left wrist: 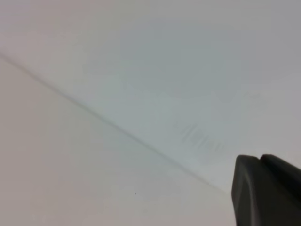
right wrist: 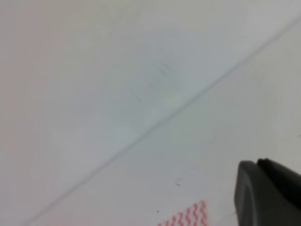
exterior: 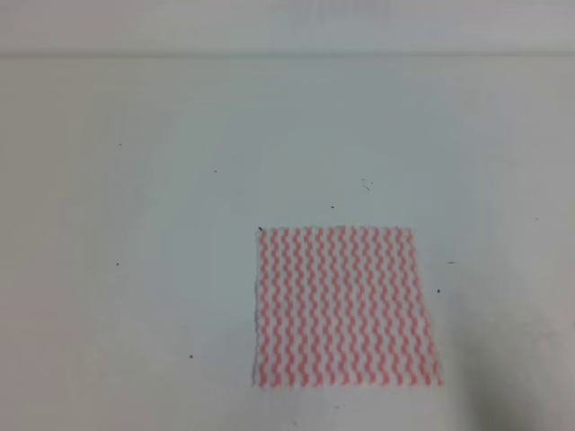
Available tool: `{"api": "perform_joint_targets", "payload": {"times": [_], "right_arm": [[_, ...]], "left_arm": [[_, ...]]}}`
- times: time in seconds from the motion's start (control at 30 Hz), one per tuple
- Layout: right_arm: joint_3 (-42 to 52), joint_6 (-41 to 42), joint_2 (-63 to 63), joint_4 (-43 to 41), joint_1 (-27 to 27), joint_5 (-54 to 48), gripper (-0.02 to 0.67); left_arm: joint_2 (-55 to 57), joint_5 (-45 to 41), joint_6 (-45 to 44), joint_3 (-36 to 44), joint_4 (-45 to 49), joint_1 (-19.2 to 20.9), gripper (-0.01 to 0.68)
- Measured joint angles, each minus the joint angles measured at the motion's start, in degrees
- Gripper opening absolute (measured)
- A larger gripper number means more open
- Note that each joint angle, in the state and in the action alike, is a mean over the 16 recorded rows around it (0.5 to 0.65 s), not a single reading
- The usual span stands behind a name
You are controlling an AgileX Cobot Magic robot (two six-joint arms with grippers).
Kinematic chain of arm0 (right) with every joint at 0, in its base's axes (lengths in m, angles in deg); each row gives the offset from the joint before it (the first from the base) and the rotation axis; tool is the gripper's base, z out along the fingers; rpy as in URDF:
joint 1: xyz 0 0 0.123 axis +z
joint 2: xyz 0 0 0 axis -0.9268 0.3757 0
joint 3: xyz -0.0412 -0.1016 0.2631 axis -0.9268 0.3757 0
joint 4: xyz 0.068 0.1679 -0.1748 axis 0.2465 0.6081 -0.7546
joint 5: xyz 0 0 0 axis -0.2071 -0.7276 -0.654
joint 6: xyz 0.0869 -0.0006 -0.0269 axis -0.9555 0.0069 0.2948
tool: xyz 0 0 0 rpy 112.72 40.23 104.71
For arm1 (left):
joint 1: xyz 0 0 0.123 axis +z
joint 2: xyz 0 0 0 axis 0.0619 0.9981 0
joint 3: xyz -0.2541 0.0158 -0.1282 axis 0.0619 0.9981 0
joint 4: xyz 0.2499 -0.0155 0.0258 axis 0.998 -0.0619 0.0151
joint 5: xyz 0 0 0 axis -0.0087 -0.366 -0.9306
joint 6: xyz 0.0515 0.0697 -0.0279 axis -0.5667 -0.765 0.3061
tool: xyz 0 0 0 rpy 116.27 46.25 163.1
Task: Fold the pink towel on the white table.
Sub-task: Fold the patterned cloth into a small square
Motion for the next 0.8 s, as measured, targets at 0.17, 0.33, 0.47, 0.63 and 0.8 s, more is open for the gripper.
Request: {"api": "perform_joint_targets", "payload": {"times": [0.17,0.33,0.47,0.63,0.8], "right_arm": [[0.0,0.0,0.0,3.7,0.0,-0.5,-0.022],[-1.7,0.0,1.9,2.9,0.0,-2.8,-0.021],[-5.0,0.0,5.8,1.2,0.0,-6.8,-0.021],[-11.4,0.1,13.2,-2.3,0.0,-13.9,-0.020],[-18.4,1.2,22.5,-5.9,0.0,-21.9,-0.019]], "left_arm": [[0.1,0.3,0.4,-0.2,0.0,0.0,-0.005],[2.0,-2.3,1.0,-2.3,-0.1,0.0,-0.006],[5.7,-5.8,1.2,-5.4,-0.2,0.0,-0.006],[13.4,-11.9,-1.4,-11.0,-1.7,0.0,-0.005],[23.4,-17.3,-11.5,-16.4,-9.1,0.0,-0.005]]}}
